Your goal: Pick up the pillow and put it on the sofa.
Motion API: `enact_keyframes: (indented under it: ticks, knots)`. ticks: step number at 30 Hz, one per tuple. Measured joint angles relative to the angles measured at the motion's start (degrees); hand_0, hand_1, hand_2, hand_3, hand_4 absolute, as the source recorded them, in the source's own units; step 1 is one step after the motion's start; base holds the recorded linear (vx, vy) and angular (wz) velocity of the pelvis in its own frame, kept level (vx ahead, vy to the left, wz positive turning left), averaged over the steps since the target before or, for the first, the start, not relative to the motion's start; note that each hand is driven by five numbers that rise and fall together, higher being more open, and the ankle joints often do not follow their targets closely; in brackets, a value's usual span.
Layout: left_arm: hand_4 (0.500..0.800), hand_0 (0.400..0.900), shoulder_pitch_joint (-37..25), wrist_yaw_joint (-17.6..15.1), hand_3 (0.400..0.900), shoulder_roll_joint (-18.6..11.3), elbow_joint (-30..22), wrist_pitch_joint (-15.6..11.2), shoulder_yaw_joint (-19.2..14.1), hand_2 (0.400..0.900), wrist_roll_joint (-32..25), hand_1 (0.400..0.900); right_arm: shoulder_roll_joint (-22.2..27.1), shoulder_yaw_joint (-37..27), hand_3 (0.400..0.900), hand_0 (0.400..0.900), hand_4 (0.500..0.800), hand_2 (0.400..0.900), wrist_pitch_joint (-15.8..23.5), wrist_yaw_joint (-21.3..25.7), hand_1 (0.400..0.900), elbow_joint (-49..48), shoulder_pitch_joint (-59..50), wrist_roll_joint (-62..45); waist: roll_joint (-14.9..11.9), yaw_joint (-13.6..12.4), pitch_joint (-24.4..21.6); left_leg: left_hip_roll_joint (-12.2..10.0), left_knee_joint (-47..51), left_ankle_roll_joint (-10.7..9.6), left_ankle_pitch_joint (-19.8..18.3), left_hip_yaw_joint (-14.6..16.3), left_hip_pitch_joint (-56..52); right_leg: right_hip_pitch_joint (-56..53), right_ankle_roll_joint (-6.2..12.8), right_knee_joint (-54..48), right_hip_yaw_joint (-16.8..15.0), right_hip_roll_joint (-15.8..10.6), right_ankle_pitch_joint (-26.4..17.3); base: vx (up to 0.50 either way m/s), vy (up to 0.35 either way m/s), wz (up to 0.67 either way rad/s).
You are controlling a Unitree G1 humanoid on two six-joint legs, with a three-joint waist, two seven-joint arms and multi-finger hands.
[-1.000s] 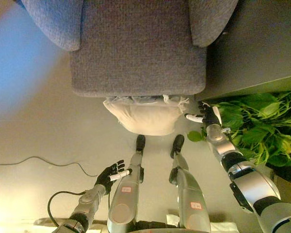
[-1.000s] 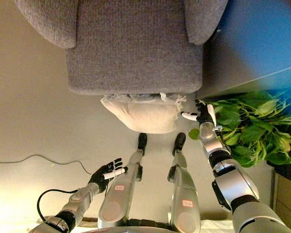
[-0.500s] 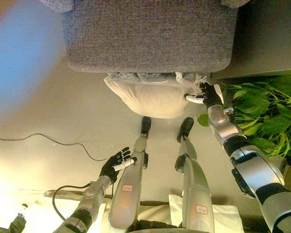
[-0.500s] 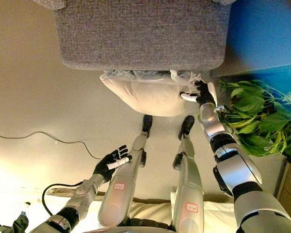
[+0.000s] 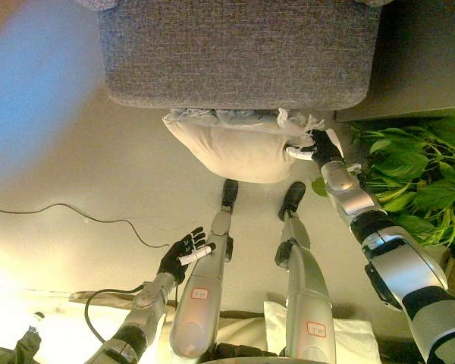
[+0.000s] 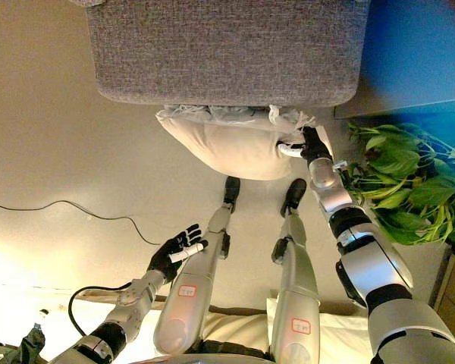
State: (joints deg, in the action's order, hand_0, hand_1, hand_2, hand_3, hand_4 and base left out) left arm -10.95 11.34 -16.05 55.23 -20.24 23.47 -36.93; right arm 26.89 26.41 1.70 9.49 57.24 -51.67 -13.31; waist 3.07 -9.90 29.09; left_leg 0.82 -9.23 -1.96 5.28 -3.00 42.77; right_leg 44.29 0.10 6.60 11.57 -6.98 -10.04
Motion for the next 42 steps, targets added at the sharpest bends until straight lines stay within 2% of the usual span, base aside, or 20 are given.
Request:
enact_keyframes:
  ticks: [10, 16, 21, 26, 29, 33, 35, 38, 42]
  knots:
    - [0.8, 0.9, 0.01, -0.68, 0.9, 0.22, 0.22, 0.52, 0.08, 0.9, 0.11, 0.9, -1.1, 1.68, 0.4, 0.4, 0.5, 0.4, -0.08, -2.41, 0.4, 0.02, 1.08, 0.01, -0.01, -0.02, 0.01, 0.01, -0.46, 0.0, 0.0, 0.03, -1.79, -1.75, -0.02, 0.45, -0.19, -0.01, -0.02, -0.02, -0.005, -0.04]
    - [0.8, 0.9, 0.08, -0.88, 0.9, 0.23, 1.01, 2.78, -0.02, 0.9, 0.75, 0.9, -1.59, 2.76, 0.4, 0.4, 0.5, 0.4, -0.15, -4.95, 0.4, -2.42, 4.75, 0.56, -0.39, 0.18, 0.2, -0.13, 0.38, -0.02, 0.0, 0.16, -7.41, -7.28, -0.02, -0.36, -0.35, 0.22, -0.15, -0.06, -0.041, -0.06]
    - [0.8, 0.9, 0.51, -0.73, 0.9, 0.11, 2.87, 4.46, -1.53, 0.9, 1.3, 0.9, -1.24, 5.18, 0.4, 0.4, 0.5, 0.4, -0.35, -6.97, 0.4, -8.09, 9.63, 2.9, -1.85, 0.5, 0.59, -0.56, 2.36, -0.12, -0.09, 0.61, -15.71, -15.33, 0.15, -2.37, -0.36, 0.77, -0.24, -0.03, -0.081, -0.07]
    - [0.8, 0.9, 2.41, -0.47, 0.9, -0.66, 5.14, 5.32, -5.18, 0.9, 3.24, 0.9, -0.73, 7.08, 0.4, 0.4, 0.5, 0.4, -1.68, -8.91, 0.4, -15.91, 13.76, 5.55, -5.46, 0.53, 0.18, -1.34, 5.57, -0.62, -0.3, 1.61, -25.13, -24.3, 0.64, -5.92, -0.85, 1.69, -0.2, 0.05, -0.087, -0.1]
    - [0.8, 0.9, 3.18, -0.29, 0.9, -1.45, 7.0, 6.23, -7.99, 0.9, 4.27, 0.9, 0.47, 7.06, 0.4, 0.4, 0.5, 0.4, -3.7, -10.42, 0.4, -22.22, 14.85, 7.64, -7.66, 1.63, 0.0, -1.76, 7.61, -0.96, -0.17, 1.93, -29.03, -28.32, 1.09, -8.26, -1.66, 2.47, -0.55, 0.07, -0.096, -0.07]
    - [0.8, 0.9, 5.99, -0.4, 0.9, -1.96, 7.56, 7.31, -11.49, 0.9, 6.92, 0.9, 3.2, 7.03, 0.4, 0.4, 0.5, 0.4, -6.7, -13.61, 0.4, -30.04, 16.58, 10.84, -9.3, 1.82, -1.28, -2.3, 10.34, -0.94, -0.28, 3.08, -34.87, -33.28, 1.03, -10.29, -2.59, 3.23, -0.6, 0.14, -0.08, -0.05]
    - [0.8, 0.9, 6.34, -0.51, 0.9, -1.99, 7.55, 8.04, -12.17, 0.9, 7.68, 0.9, 4.45, 7.02, 0.4, 0.4, 0.5, 0.4, -8.18, -14.86, 0.4, -32.28, 16.63, 11.98, -9.37, 1.78, -1.44, -2.5, 10.76, -1.04, -0.5, 3.24, -36.73, -34.94, 0.69, -10.48, -2.71, 3.47, -0.76, 0.21, -0.021, -0.06]
    - [0.8, 0.9, 8.06, -0.51, 0.9, -1.14, 7.78, 10.09, -15.43, 0.9, 10.04, 0.9, 8.33, 6.92, 0.4, 0.4, 0.5, 0.4, -12.91, -19.09, 0.4, -39.41, 16.79, 14.03, -9.33, 1.83, -4.24, -2.84, 12.38, -1.11, -1.22, 3.53, -41.82, -39.49, 0.12, -11.47, -3.05, 3.96, 0.05, 0.27, -0.005, -0.04]
    - [0.8, 0.9, 10.28, -0.64, 0.9, -0.91, 8.67, 11.72, -16.76, 0.9, 11.75, 0.9, 9.61, 5.88, 0.4, 0.4, 0.5, 0.4, -14.23, -22.17, 0.4, -43.35, 17.27, 14.04, -9.44, 1.89, -10.83, -3.26, 13.47, -1.27, -1.89, 3.85, -44.19, -41.35, 0.2, -11.5, -3.09, 4.34, 1.27, 0.17, -0.004, 0.06]
